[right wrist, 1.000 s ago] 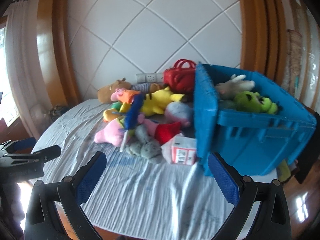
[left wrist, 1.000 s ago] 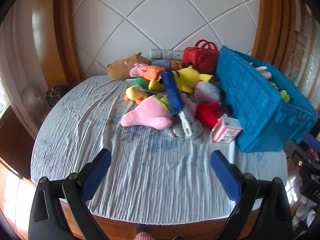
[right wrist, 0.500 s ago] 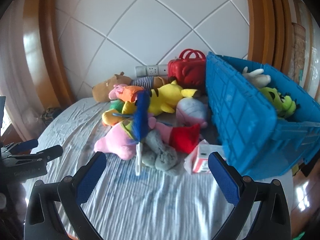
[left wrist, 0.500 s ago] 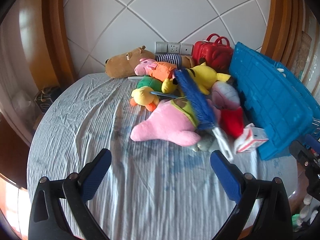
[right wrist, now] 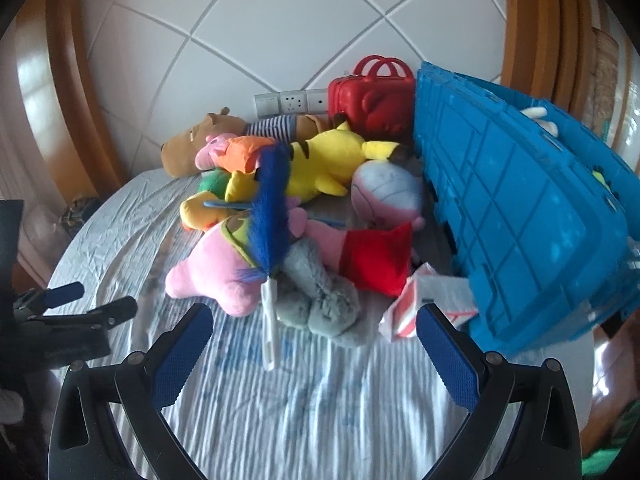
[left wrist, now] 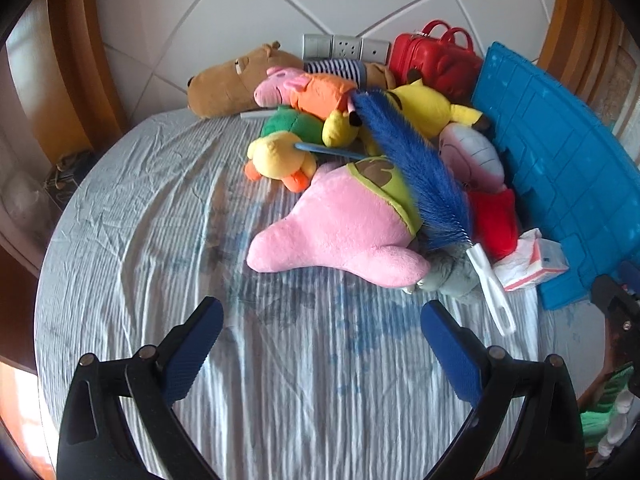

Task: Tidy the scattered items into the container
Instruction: 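Move the left tool to the blue duster while the right tool approaches the grey plush, then close the left tool on the blue duster while the right tool grasps the grey plush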

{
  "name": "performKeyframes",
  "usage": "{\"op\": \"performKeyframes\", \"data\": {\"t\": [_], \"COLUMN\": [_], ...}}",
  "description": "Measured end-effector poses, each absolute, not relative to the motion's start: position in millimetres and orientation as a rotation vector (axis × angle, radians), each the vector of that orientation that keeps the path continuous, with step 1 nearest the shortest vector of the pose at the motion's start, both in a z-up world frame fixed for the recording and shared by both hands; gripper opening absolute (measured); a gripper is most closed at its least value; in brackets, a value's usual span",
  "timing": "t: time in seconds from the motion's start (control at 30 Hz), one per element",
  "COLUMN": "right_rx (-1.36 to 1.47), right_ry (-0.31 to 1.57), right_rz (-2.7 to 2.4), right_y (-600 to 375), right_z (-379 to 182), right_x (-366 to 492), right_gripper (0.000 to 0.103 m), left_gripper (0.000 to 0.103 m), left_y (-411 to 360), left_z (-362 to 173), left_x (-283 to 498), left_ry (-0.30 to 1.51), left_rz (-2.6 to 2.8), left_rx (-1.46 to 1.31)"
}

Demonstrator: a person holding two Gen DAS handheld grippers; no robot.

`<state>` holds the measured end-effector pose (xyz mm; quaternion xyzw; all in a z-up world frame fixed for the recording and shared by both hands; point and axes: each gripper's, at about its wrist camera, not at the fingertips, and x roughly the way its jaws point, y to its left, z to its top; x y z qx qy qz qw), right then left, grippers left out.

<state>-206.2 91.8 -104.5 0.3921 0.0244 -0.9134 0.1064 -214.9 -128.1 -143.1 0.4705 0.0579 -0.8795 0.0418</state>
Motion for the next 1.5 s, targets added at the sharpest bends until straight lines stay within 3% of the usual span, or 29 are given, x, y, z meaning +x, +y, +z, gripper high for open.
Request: {"op": "performKeyframes", "data": {"t": [0.1,0.67,0.77,0.83,0.93,1.0,1.13,1.17,1.37,1.5], "right_rx": [1.164,1.252,1.253,1.254,1.258,1.259,1.275,1.276,1.264,1.260], "right_ry": [0.104,0.152,0.155,0.149,0.130,0.112,0.074,0.061,0.029,0.026], "right_rz": [-2.660,-2.449,-2.420,-2.394,-2.336,-2.305,-2.256,-2.246,-2.248,-2.275], "right_y": [96,117,111,105,90,79,57,52,23,13], "right_z": [-111,-172,-178,-182,-188,-191,-199,-201,-203,-200], "right_x": [-224,-319,-329,-335,-341,-344,-348,-349,-356,-359], "right_gripper": [0.103,0.103,0.103,0.103,0.103,0.102,0.076,0.073,0.073,0.073], "left_gripper": [0.091,0.091,0.072,0.054,0.042,0.038,0.035,0.035,0.035,0.035], "left_y": [-115,-72,-72,-72,-77,-87,-107,-114,-140,-133], "left_z": [-155,-239,-253,-259,-264,-264,-263,-264,-268,-243], "left_x": [-230,-309,-314,-314,-311,-307,-297,-295,-287,-281], "left_ry": [0.189,0.323,0.332,0.334,0.315,0.311,0.242,0.233,0.255,0.226], "left_rz": [-2.657,-2.504,-2.497,-2.503,-2.494,-2.490,-2.462,-2.449,-2.459,-2.568], "left_rx": [1.473,1.592,1.629,1.666,1.707,1.716,1.695,1.692,1.736,1.733]}}
